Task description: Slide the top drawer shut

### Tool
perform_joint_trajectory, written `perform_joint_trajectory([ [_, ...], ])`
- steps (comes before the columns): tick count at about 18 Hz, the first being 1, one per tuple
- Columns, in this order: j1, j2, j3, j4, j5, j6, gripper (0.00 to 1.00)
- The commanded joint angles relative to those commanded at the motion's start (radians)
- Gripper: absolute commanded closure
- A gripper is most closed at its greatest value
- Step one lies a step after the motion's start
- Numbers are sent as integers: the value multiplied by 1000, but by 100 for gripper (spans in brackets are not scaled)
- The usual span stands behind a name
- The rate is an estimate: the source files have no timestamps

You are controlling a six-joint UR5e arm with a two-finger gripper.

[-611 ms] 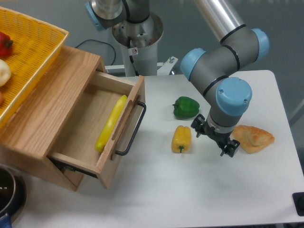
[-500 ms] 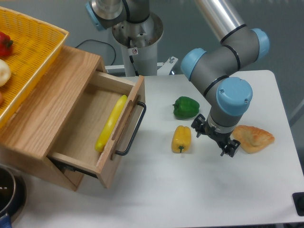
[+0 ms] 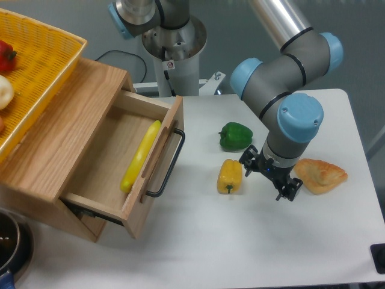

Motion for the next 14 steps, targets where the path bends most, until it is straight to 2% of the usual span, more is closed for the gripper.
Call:
perform_joint_trajectory([
  [7,29,14,-12,-9,-6,-23,0],
  [10,51,18,6,-93,-86,-55,2],
  [13,46,23,25,-139,-109,-143,53],
  [14,41,32,25,-146,-109,-163,66],
])
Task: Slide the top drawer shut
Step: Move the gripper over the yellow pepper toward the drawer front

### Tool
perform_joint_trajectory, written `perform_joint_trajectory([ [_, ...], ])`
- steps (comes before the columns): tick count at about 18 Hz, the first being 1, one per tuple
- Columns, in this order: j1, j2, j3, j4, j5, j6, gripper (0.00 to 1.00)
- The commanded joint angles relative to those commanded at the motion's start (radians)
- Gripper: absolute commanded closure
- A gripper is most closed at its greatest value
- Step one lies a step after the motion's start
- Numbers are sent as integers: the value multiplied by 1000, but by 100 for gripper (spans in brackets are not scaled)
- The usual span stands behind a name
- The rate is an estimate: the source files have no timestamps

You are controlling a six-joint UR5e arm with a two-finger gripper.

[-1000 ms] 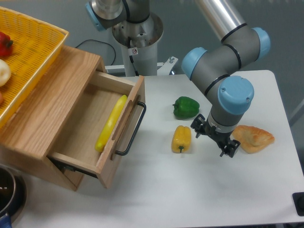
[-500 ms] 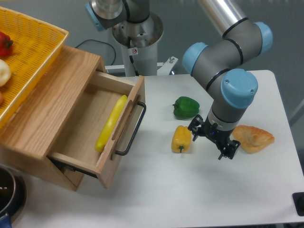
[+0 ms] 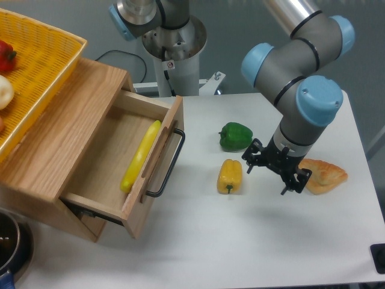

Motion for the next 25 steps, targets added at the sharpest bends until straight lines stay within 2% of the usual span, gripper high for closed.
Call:
perform_joint_trajectory([
  [3,-34,23,-2,-32,-2,-57,85],
  [6,-64,45,0,-55,-50,-129,92],
  [8,-57,67,-3,-77,-151,-131,93],
  [10,-40,89,-6,-78,-193,-135,93],
  [14,-43,130,-9,-78,-195,-167,93],
  [18,-66,147,-14,-77,-192,-196,92],
  [25,-103,147,-20,-72,-186,-226,91],
])
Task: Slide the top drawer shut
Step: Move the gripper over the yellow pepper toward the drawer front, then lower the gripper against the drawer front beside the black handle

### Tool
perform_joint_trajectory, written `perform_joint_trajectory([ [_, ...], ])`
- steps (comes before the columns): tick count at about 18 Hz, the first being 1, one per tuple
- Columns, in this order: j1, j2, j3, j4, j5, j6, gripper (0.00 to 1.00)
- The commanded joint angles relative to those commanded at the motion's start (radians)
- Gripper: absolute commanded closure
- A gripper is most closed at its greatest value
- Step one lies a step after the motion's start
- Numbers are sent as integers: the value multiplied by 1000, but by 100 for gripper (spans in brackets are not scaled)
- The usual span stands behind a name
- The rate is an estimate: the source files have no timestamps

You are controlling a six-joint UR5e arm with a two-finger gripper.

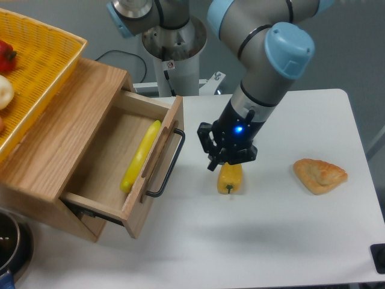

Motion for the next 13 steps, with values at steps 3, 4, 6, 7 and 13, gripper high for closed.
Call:
perform_joint_trajectory([
  [3,-15,-2,-12,3,8,-11,91],
  [4,-20,-2,-12,5,8,-15,91],
  [6,-23,-2,-14,3,8,-15,90],
  [7,-29,-2,-18,5,8,-15,90],
  [13,-49,-2,-38,8,9,-17,90],
])
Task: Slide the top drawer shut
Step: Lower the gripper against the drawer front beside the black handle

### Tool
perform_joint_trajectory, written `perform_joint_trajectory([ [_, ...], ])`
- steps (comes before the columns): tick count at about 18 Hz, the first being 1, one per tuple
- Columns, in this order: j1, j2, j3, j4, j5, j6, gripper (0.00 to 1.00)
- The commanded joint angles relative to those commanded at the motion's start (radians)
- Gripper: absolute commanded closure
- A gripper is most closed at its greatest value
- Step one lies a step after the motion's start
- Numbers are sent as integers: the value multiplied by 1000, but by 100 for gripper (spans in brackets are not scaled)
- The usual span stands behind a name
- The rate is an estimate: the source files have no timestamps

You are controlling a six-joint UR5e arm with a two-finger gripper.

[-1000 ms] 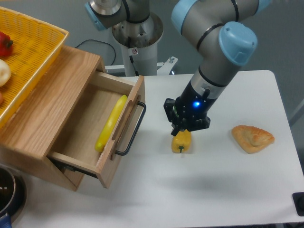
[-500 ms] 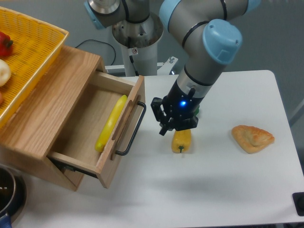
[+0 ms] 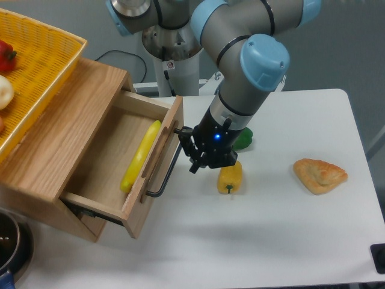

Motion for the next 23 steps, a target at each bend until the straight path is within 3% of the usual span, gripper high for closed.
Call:
perform_joint_trajectory([
  [23,-83,18,-20,11,40,-87,89],
])
